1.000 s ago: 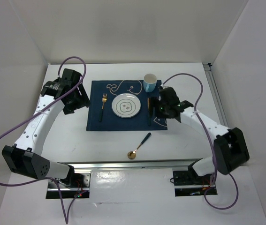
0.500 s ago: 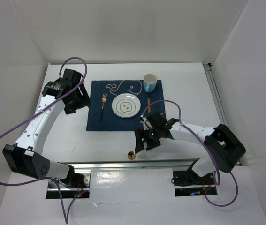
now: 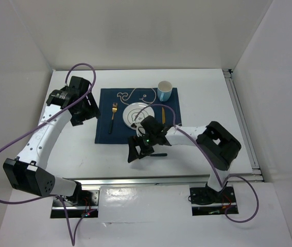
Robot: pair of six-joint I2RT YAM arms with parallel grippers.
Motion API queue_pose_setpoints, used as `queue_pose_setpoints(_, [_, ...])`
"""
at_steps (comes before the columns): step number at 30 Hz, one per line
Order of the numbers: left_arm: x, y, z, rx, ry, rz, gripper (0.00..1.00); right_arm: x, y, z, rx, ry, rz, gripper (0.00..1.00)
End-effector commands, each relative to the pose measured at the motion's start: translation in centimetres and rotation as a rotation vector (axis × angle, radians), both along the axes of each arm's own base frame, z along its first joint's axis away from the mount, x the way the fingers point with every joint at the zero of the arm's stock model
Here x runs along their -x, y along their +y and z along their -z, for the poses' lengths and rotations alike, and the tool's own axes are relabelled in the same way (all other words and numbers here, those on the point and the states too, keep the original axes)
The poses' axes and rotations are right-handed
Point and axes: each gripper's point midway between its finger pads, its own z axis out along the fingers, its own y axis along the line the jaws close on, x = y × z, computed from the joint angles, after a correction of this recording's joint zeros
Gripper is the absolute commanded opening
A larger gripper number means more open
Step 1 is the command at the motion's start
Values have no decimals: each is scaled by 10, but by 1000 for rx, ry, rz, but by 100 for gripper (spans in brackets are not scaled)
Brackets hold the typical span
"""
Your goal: Set the dinner table for one person
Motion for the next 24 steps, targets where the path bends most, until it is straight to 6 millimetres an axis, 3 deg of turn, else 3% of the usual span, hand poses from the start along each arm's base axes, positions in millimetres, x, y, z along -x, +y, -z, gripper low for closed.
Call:
queue_pose_setpoints(1, [4, 4, -6, -11, -18, 2, 82, -25, 17, -8, -29, -111, -9, 93])
queue_pose_setpoints(4, [4, 7, -6, -25, -19, 5, 82, -16, 16, -35, -66, -162, -90, 93])
queue_pose_setpoints(6, [4, 7, -6, -25, -19, 5, 82, -14, 2, -53, -40, -231, -104, 93])
queue_pose_setpoints(7, [4, 7, -6, -25, -19, 5, 82, -23, -10, -50, 23, -287, -65, 93])
queue_pose_setpoints(8, [4, 7, -6, -25, -19, 5, 82, -28, -17, -64, 38, -348, -41, 93])
queue_pose_setpoints(9, [4, 5, -6, -19, -16, 18, 82, -28, -35, -55, 117, -353, -9, 94])
queue_pose_setpoints(10, [4, 5, -6, -19, -16, 18, 82, -42, -51, -50, 202, -425, 53, 94])
queue_pose_setpoints(11, [2, 2, -7, -8, -25, 23, 82, -45, -59, -54, 225, -459, 71, 94])
queue_pose_setpoints(14, [2, -1, -4, 9, -11, 34, 82, -52, -87, -36, 367, -486, 125, 93])
queue_pose_setpoints(20, [1, -2, -2, 9, -10, 34, 82, -32, -107, 6, 483, -347, 179, 87])
queue_pose_setpoints(24, [3, 1, 0, 0, -9, 29, 82, -30, -120, 18, 518, -345, 249, 74])
